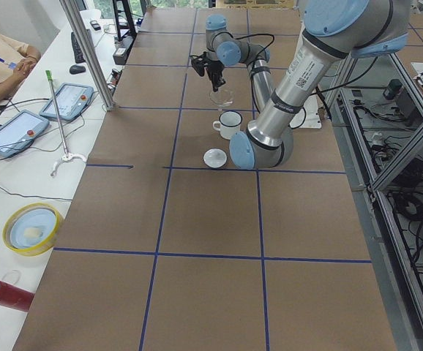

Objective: Remove funnel from cup
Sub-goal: 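Grasp the clear funnel with the left gripper and lift it out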

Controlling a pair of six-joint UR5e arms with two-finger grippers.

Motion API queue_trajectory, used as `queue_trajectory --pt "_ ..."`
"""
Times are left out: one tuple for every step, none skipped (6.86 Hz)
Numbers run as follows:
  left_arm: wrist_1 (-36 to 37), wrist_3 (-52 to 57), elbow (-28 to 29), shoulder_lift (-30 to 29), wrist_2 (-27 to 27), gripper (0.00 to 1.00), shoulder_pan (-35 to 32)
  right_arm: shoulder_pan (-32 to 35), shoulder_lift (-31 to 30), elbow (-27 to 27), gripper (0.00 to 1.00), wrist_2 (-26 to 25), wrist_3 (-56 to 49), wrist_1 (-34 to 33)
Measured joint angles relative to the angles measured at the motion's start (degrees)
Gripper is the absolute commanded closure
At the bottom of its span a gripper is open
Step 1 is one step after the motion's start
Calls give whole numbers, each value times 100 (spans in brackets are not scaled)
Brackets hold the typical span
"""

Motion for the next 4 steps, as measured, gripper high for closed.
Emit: queue_trajectory --pt "-1 299 -3 60 -1 100 -330 0 0 0 0 0 0 0" --pt "-17 662 97 113 -9 100 -603 0 0 0 0 0 0 0" --pt "-162 1046 383 139 -27 100 -875 0 0 0 0 0 0 0" --pt "-594 1296 803 150 -41 100 -1128 0 0 0 0 0 0 0"
